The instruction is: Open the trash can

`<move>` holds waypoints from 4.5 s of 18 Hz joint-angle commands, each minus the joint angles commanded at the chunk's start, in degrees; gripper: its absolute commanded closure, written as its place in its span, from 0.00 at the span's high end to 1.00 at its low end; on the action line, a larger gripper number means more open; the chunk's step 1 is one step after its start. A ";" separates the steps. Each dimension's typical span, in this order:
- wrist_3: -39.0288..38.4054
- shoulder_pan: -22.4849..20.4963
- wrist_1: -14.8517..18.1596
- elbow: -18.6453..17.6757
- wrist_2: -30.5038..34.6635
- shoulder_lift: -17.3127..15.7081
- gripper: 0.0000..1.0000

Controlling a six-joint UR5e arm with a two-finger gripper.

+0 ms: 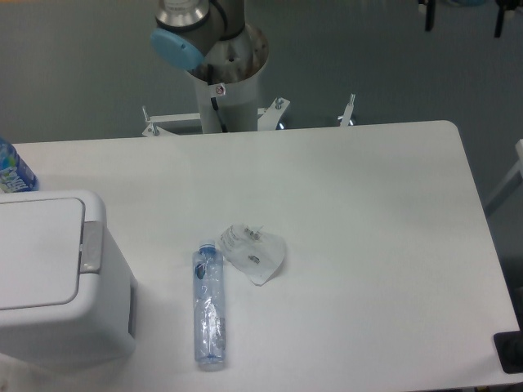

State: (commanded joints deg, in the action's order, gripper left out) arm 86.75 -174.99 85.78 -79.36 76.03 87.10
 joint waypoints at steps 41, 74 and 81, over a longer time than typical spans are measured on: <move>-79.54 42.97 -23.55 -3.34 0.00 12.92 1.00; -83.94 50.89 -23.64 -3.96 0.09 15.38 1.00; -83.94 51.15 -23.64 -3.96 0.18 15.64 1.00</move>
State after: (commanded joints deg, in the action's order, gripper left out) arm 2.81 -123.84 62.14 -83.32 76.20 102.74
